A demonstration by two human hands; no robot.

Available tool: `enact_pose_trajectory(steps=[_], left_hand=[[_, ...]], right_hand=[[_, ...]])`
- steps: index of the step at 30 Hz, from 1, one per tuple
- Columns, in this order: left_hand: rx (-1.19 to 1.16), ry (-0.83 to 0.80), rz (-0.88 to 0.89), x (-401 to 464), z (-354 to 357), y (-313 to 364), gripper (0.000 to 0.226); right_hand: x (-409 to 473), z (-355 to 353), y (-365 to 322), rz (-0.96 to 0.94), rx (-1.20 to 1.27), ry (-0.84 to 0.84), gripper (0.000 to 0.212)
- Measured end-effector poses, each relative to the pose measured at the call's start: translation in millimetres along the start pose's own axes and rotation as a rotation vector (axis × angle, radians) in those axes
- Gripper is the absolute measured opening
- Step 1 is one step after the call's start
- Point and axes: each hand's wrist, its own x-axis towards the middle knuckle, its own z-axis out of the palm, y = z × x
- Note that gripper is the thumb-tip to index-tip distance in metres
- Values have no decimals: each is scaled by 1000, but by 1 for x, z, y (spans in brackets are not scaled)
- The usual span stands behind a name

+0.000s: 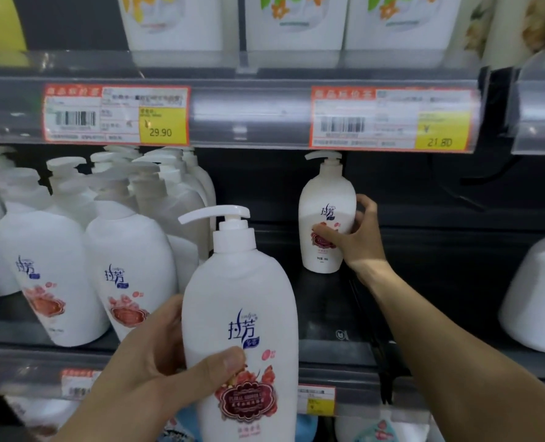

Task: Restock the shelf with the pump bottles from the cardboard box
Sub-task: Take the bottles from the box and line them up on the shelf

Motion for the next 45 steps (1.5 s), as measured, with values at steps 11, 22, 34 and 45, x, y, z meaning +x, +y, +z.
enact_pose_trajectory(steps=[11,22,34,45], left_hand=[[12,53,17,2,9,10,62],[-122,139,-22,57,32,19,49],[-141,388,102,153,28,-8,59],[-217,224,46,218,-6,-36,51]], right_hand=[[-38,-31,-26,225,-215,-51,107],[-157,-111,-23,91,-1203,-504,109],[-159,-106,-19,-7,-1290,-441,126],[-159,-102,-7,22,-1309,-338,109]])
